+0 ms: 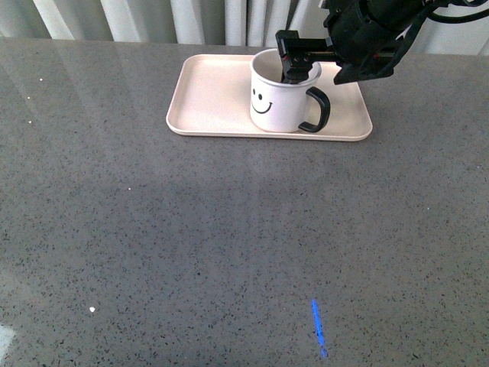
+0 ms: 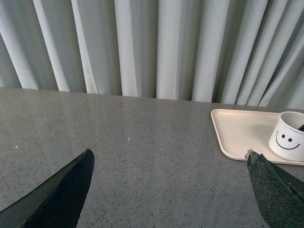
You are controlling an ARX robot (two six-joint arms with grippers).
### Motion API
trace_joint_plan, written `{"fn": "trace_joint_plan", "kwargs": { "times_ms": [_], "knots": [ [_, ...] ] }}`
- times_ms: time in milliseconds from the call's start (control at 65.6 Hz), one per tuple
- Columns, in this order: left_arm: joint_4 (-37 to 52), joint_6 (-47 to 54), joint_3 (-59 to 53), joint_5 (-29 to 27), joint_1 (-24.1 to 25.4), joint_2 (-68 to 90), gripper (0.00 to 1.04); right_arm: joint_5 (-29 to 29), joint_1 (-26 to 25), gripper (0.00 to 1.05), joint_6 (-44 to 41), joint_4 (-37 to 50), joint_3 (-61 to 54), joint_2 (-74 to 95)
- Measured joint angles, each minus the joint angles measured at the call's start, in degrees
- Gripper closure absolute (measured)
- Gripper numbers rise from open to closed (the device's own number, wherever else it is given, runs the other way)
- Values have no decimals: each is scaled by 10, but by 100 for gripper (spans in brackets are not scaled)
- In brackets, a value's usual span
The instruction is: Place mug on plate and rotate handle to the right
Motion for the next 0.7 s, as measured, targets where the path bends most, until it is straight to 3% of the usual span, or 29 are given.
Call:
{"fn": "trace_joint_plan", "kwargs": {
  "times_ms": [579,701],
  "knots": [
    [0,0,0,0,0,0,9,7,5,103,3,-20,20,1],
    [0,0,0,0,0,0,9,10,7,103,4,-23,24,1]
  ]
}}
